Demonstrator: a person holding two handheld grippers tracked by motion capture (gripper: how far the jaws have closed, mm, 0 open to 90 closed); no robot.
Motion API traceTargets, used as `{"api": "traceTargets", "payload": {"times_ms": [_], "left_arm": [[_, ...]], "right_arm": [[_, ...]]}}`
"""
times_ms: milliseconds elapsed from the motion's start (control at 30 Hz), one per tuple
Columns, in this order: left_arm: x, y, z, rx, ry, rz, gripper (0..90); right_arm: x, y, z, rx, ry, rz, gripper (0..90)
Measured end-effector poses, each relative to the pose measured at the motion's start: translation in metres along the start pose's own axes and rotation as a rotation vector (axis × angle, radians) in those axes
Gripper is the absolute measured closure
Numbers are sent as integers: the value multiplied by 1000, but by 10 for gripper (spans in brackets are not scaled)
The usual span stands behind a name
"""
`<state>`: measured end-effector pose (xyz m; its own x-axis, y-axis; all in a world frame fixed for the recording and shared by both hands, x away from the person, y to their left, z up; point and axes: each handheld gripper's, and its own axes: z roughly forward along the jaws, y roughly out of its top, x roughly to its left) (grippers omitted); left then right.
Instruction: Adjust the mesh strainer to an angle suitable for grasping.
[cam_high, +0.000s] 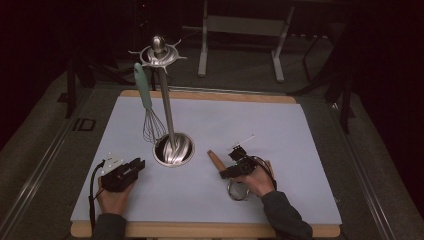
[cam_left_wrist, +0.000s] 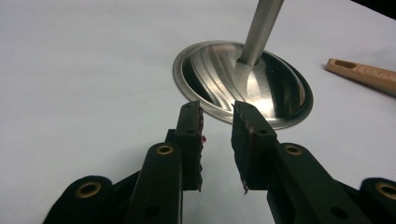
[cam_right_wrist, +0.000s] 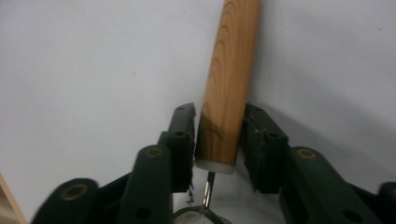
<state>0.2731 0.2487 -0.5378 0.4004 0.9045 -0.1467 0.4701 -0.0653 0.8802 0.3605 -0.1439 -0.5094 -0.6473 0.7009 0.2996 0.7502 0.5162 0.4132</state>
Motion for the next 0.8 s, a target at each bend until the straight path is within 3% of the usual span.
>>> {"api": "traceTargets", "payload": {"times_ms": [167, 800], "left_arm": [[0, 0, 0, -2, 0, -2, 733], [0, 0, 0, 0, 1, 1, 733]], "right_arm": [[3, 4, 1, 14, -16, -6, 682], [4, 12, -26, -86, -19, -44, 697]]}}
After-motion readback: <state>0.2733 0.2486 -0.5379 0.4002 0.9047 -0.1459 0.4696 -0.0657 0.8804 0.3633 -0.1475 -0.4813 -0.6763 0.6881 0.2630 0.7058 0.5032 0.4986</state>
